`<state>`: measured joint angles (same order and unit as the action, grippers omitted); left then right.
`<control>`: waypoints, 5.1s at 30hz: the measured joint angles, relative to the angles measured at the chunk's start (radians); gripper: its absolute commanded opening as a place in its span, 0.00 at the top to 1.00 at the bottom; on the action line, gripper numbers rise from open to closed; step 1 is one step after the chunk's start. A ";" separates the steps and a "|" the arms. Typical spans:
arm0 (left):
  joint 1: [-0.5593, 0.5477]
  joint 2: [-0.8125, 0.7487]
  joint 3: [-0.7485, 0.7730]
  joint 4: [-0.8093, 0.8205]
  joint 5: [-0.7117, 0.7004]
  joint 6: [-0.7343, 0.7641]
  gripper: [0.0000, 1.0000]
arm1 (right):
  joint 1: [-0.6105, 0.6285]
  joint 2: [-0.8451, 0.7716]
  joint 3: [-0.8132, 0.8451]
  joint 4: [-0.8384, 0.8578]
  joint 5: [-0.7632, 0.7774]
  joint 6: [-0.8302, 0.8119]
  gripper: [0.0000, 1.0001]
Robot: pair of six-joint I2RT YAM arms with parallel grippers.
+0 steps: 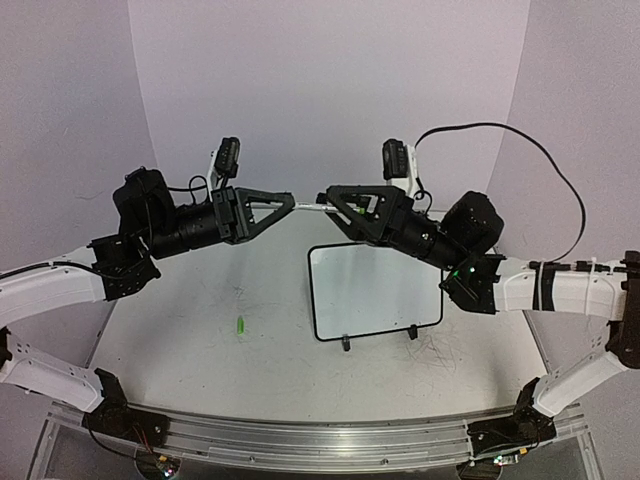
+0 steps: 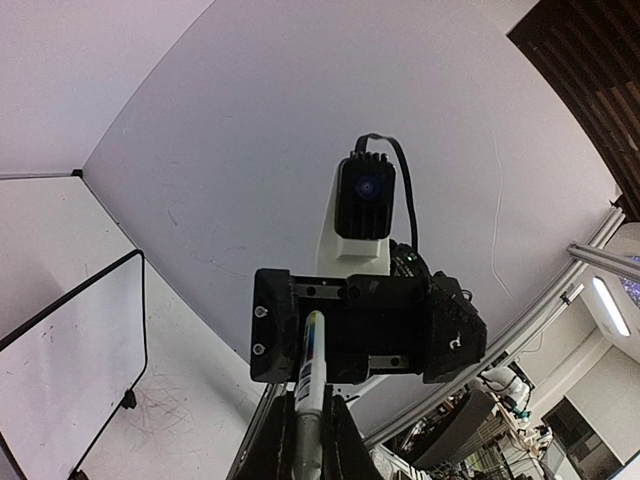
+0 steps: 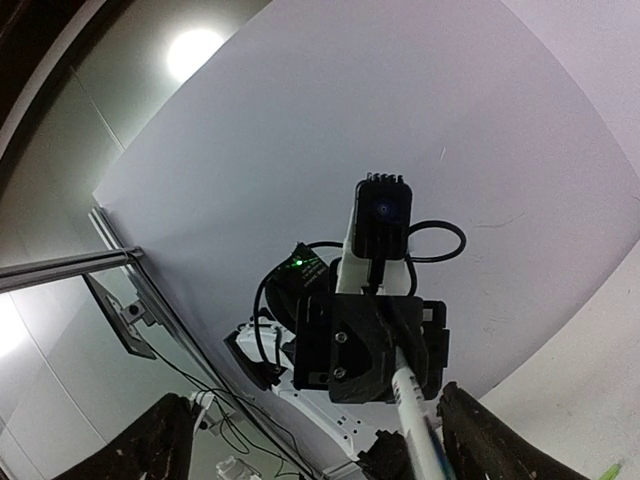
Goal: Write a sentence on the whiteboard
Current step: Pass from the left arm to the right, then hold the whiteboard at the center of the board.
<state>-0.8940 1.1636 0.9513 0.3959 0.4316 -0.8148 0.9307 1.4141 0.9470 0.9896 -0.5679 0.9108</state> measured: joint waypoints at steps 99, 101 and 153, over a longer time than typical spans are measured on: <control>0.055 -0.095 -0.087 -0.345 -0.320 0.135 0.01 | -0.114 -0.471 -0.289 -0.639 0.388 -0.439 1.00; 0.071 -0.037 -0.072 -0.353 -0.330 0.137 0.00 | -0.114 -0.535 -0.329 -0.668 0.464 -0.479 1.00; 0.249 0.617 0.117 -0.158 0.323 0.358 0.57 | 0.051 -0.220 -0.214 -0.777 0.520 -0.968 1.00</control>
<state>-0.6447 1.7806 1.0679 0.2377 0.7545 -0.4569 0.9815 1.1945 0.7330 0.2123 -0.0476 -0.0574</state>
